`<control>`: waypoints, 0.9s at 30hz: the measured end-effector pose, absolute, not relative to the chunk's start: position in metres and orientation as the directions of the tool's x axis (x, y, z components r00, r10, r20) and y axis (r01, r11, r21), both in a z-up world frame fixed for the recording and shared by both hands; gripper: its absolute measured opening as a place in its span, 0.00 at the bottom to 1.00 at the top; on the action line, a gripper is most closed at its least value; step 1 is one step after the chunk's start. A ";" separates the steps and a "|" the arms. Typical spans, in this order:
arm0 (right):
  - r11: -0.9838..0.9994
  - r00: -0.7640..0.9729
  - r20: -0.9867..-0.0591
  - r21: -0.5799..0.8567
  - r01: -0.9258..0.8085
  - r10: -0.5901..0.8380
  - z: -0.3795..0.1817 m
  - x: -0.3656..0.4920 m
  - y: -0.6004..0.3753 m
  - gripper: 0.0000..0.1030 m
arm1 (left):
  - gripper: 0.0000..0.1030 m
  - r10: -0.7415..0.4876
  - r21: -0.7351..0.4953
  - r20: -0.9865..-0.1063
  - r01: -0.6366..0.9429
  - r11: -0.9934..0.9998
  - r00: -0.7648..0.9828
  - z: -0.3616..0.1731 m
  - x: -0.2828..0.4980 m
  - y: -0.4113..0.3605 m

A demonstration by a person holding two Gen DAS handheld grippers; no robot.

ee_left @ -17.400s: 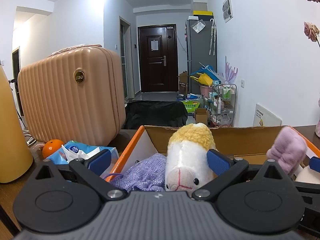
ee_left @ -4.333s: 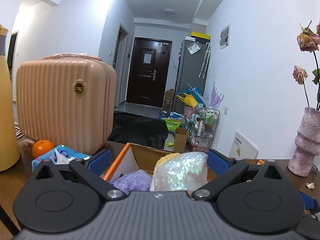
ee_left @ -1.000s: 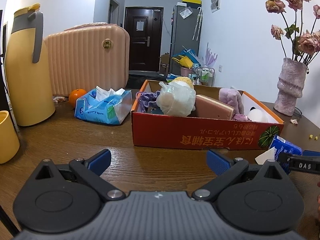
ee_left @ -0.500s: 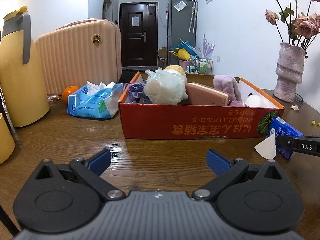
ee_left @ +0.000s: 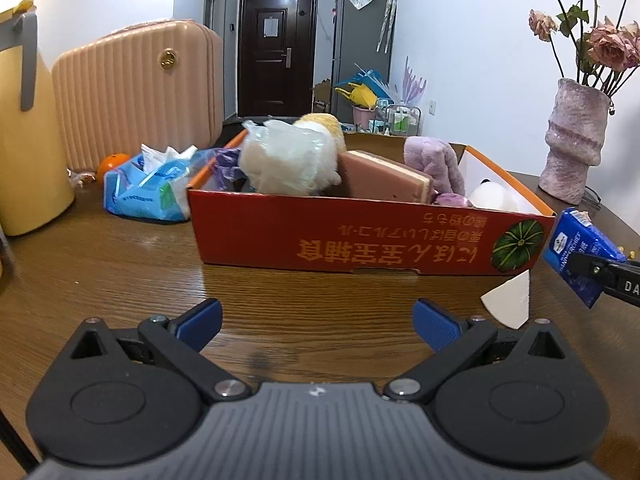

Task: Organize soft objects
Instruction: 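Grasp the blue tissue box with the right gripper and lift it, then grasp the white paper scrap with the left gripper while the right holds the tissue box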

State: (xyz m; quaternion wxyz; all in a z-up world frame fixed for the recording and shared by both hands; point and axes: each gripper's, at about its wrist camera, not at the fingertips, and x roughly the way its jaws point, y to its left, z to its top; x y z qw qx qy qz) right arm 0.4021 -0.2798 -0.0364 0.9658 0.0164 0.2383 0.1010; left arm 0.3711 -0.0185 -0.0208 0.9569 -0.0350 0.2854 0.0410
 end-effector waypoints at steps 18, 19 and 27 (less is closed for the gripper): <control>0.986 0.900 -0.403 0.069 -0.155 0.169 -0.026 0.396 -0.327 0.22 | 1.00 0.001 -0.076 -0.575 -0.055 0.996 0.818 -0.027 0.399 -0.082; 0.986 0.901 -0.400 0.068 -0.154 0.168 -0.026 0.396 -0.329 0.22 | 1.00 -0.003 -0.076 -0.576 -0.050 0.996 0.817 -0.027 0.400 -0.086; 0.987 0.907 -0.390 0.068 -0.146 0.161 -0.024 0.396 -0.343 0.22 | 1.00 -0.024 -0.072 -0.576 -0.021 0.997 0.817 -0.028 0.410 -0.114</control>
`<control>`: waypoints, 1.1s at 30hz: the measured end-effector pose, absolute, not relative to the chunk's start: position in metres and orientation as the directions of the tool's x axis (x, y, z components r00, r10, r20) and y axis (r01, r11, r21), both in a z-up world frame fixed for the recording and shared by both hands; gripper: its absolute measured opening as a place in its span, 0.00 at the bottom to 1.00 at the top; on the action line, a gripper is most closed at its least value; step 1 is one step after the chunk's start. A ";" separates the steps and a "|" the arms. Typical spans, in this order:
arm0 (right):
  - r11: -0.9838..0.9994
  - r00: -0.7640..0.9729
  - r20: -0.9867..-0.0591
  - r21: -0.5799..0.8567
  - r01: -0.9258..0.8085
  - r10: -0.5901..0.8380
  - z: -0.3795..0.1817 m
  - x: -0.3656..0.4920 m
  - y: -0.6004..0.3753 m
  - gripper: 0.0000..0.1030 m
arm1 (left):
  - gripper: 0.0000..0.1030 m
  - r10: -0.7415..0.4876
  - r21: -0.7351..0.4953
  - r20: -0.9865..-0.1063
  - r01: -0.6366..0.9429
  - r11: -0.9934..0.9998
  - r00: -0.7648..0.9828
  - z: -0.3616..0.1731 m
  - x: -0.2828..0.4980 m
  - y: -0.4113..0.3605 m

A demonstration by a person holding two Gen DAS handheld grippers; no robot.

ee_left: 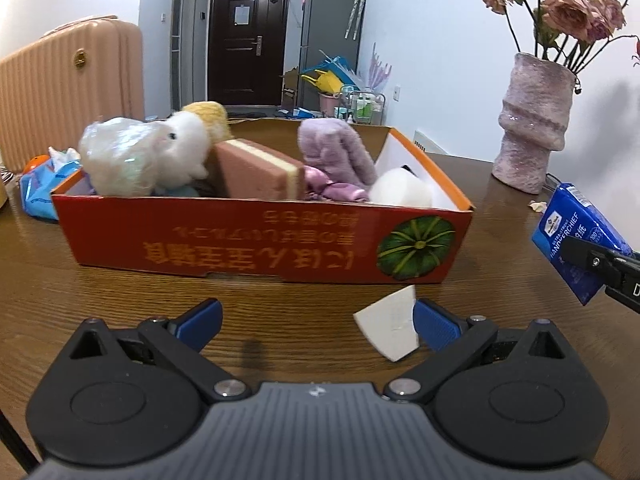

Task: Organize soft objects
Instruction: 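Grasp the white paper scrap with the left gripper while the right holds the tissue box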

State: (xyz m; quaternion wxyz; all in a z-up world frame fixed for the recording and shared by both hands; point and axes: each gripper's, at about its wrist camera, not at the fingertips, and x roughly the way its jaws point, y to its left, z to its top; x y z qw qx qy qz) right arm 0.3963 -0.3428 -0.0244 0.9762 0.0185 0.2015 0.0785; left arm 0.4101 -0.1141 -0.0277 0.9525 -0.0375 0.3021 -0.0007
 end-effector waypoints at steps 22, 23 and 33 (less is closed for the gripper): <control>0.991 0.912 -0.389 0.085 -0.104 0.129 -0.028 0.401 -0.355 0.22 | 1.00 -0.053 -0.047 -0.627 0.031 0.998 0.777 -0.037 0.436 -0.156; 0.991 0.913 -0.388 0.084 -0.104 0.129 -0.028 0.401 -0.355 0.22 | 0.98 -0.047 -0.046 -0.632 0.022 0.999 0.774 -0.038 0.437 -0.155; 0.992 0.907 -0.403 0.076 -0.101 0.123 -0.033 0.404 -0.351 0.22 | 0.33 -0.042 -0.039 -0.650 0.021 0.999 0.759 -0.041 0.443 -0.151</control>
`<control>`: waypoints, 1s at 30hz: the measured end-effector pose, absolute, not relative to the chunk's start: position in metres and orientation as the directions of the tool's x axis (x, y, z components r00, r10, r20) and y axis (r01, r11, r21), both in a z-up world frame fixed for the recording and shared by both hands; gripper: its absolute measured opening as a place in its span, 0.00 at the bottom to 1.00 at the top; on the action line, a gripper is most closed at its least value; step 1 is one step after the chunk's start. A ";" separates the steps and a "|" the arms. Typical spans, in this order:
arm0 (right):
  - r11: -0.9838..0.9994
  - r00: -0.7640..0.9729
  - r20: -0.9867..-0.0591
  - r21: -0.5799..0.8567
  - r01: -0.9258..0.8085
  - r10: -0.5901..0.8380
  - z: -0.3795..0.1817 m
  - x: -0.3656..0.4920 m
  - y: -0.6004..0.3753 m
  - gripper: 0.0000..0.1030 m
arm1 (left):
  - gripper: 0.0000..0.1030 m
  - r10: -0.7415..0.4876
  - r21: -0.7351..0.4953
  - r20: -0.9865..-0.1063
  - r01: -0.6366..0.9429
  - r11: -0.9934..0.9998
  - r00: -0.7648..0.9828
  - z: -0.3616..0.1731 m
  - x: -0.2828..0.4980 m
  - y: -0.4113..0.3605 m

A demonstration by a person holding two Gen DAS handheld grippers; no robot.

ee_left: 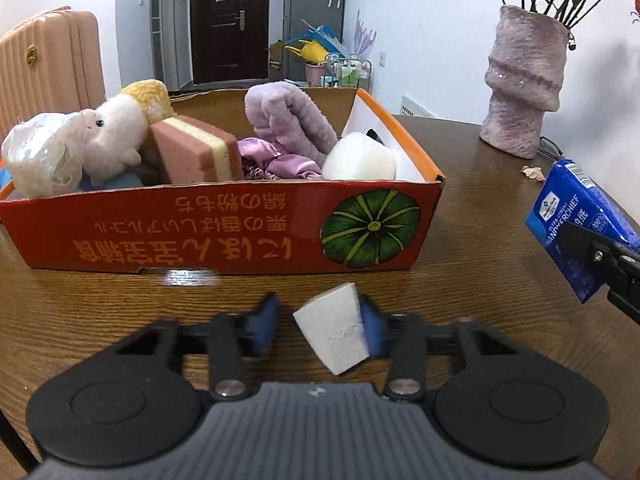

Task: Organize soft objects
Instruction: 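Grasp the white paper scrap with the left gripper while the right holds the tissue box, then carry the paper scrap and tissue box with both grippers over the box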

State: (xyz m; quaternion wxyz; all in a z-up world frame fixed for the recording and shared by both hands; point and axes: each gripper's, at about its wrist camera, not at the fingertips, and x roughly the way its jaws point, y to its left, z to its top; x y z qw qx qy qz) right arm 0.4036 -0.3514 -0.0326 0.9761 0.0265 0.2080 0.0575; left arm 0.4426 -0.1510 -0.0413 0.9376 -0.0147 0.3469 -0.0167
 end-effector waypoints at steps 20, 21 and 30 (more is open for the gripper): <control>0.991 0.952 -0.279 0.083 -0.104 0.123 -0.024 0.388 -0.324 0.22 | 0.21 -0.020 -0.029 -0.454 0.008 1.000 0.891 0.000 0.409 -0.131; 0.991 0.954 -0.271 0.084 -0.106 0.125 -0.023 0.387 -0.321 0.22 | 0.21 -0.019 -0.032 -0.445 0.005 0.999 0.896 0.003 0.408 -0.128; 0.989 0.972 -0.200 0.102 -0.105 0.124 -0.020 0.382 -0.288 0.22 | 0.21 -0.001 -0.071 -0.386 -0.028 0.997 0.923 0.020 0.404 -0.098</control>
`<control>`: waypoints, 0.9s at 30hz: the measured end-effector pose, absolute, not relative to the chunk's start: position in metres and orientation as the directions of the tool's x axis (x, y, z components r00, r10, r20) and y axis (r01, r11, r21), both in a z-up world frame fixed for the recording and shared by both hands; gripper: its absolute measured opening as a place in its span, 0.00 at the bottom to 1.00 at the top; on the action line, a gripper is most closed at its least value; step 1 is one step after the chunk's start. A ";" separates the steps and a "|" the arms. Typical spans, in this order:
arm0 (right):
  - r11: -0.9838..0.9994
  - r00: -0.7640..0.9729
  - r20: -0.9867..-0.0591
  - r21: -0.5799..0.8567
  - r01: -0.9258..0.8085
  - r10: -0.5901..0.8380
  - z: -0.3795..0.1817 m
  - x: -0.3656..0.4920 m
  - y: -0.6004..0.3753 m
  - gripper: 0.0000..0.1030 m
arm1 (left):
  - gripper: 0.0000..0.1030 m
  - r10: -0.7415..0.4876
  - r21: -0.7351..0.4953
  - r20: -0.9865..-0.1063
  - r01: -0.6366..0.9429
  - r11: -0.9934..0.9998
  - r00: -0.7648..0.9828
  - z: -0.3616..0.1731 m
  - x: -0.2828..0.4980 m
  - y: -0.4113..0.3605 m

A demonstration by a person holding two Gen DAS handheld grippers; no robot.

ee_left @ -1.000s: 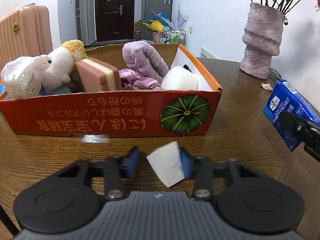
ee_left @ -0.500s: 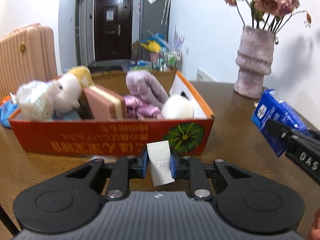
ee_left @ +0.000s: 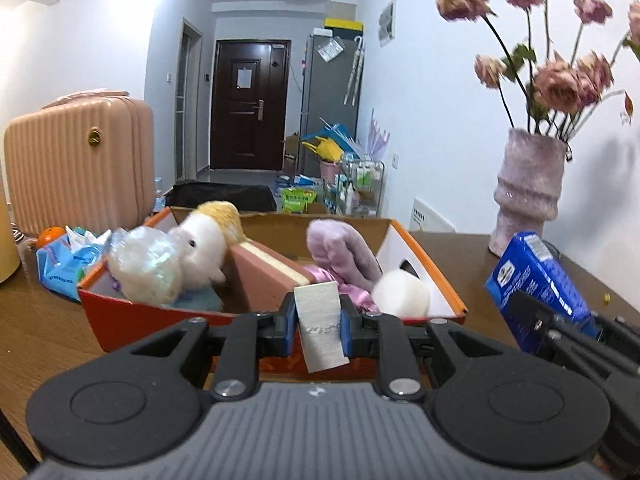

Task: Organize soft objects
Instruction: 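Carry the paper scrap and tissue box with both grippers over the box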

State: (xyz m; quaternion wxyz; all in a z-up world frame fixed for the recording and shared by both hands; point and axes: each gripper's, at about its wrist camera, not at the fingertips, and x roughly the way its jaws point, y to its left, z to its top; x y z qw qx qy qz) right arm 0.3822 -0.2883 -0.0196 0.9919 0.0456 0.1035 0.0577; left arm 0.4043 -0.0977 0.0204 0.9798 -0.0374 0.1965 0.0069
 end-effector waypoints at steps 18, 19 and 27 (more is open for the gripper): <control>0.991 0.982 -0.152 0.094 -0.098 0.112 -0.019 0.415 -0.232 0.22 | 0.21 0.077 -0.067 -0.303 -0.102 0.993 0.950 0.033 0.433 -0.045; 0.991 0.982 -0.150 0.095 -0.099 0.112 -0.019 0.418 -0.228 0.22 | 0.21 0.080 -0.067 -0.302 -0.105 0.992 0.950 0.033 0.436 -0.043; 0.990 0.981 -0.147 0.088 -0.112 0.124 -0.021 0.438 -0.209 0.22 | 0.21 0.105 -0.050 -0.276 -0.124 0.991 0.955 0.032 0.456 -0.030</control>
